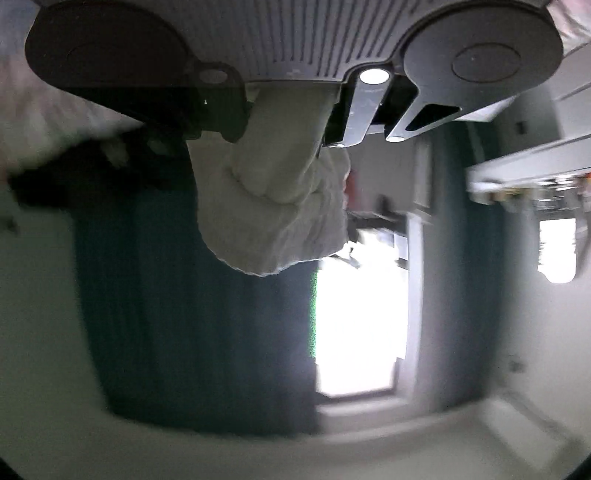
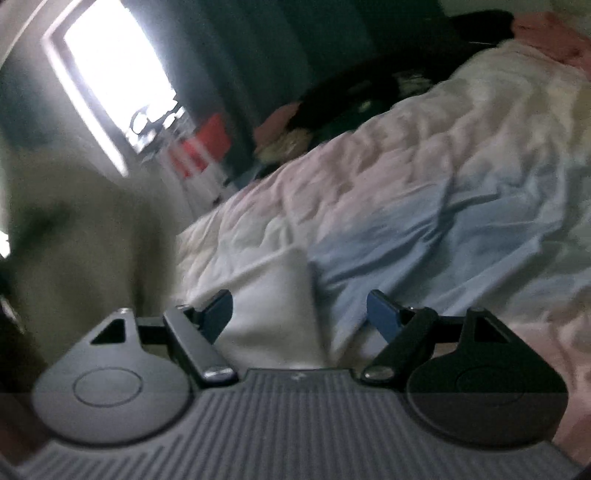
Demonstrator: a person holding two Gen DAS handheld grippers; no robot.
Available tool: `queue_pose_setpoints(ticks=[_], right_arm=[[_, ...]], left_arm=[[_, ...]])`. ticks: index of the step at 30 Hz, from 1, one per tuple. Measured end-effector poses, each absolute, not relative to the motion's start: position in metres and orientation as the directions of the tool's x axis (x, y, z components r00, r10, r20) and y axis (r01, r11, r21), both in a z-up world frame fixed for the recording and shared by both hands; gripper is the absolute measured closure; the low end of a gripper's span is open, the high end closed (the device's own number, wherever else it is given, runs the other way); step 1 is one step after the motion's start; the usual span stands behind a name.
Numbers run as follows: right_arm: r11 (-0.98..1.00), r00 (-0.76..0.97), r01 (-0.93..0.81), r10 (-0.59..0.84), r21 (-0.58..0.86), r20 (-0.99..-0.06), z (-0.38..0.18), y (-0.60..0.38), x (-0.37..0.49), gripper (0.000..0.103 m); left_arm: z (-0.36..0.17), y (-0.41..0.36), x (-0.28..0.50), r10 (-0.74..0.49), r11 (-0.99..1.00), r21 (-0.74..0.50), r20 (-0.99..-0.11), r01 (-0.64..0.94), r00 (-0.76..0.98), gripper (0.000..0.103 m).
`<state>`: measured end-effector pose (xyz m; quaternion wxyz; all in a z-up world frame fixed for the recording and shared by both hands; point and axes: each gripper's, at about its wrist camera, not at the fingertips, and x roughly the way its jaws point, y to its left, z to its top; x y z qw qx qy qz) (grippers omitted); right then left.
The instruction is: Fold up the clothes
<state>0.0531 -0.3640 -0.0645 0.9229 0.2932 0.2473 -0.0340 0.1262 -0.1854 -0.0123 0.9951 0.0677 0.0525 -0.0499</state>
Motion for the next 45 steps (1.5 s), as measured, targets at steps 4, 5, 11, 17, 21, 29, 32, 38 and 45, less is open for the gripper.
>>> queue_pose_setpoints(ticks=[4, 5, 11, 17, 21, 29, 32, 38, 45], right_arm=[[0.781, 0.873, 0.248, 0.076, 0.573, -0.482, -0.072, -0.382, 0.049, 0.020], [0.776, 0.870, 0.248, 0.084, 0.579, -0.485, -0.073, -0.383, 0.050, 0.020], [0.736, 0.869, 0.219, 0.152, 0.640, -0.472, -0.080, -0.387, 0.058, 0.020], [0.683, 0.888, 0.175, 0.201, 0.709, -0.413, -0.080, -0.391, 0.055, 0.020], [0.642, 0.905, 0.145, 0.222, 0.753, -0.364, -0.078, -0.394, 0.052, 0.020], [0.534, 0.881, 0.115, 0.335, 0.838, -0.335, -0.086, -0.389, 0.049, 0.020], [0.495, 0.851, 0.112, 0.400, 0.862, -0.341, -0.093, -0.380, 0.052, 0.020], [0.506, 0.810, 0.109, 0.454, 0.856, -0.371, -0.106, -0.353, 0.068, 0.020], [0.685, 0.813, 0.160, 0.317, 0.711, -0.489, -0.109, -0.329, 0.087, 0.032]], left_arm=[[-0.075, -0.221, 0.126, -0.165, 0.953, 0.206, -0.270, 0.224, 0.949, 0.088], [-0.089, -0.227, 0.125, -0.177, 0.943, 0.221, -0.302, 0.249, 0.937, 0.087], [-0.104, -0.226, 0.122, -0.282, 0.884, 0.234, -0.424, 0.405, 0.861, 0.028], [-0.088, -0.190, 0.116, -0.367, 0.829, 0.207, -0.500, 0.519, 0.784, 0.013], [-0.075, -0.160, 0.099, -0.379, 0.829, 0.162, -0.542, 0.536, 0.750, 0.012], [-0.048, -0.061, 0.087, -0.264, 0.951, -0.001, -0.522, 0.309, 0.811, 0.010], [-0.038, -0.025, 0.097, -0.234, 0.972, -0.149, -0.528, 0.182, 0.816, 0.010], [-0.015, 0.032, 0.106, -0.231, 0.941, -0.333, -0.507, 0.059, 0.831, 0.010], [-0.020, 0.049, 0.104, -0.213, 0.929, -0.369, -0.516, 0.009, 0.830, 0.009]])
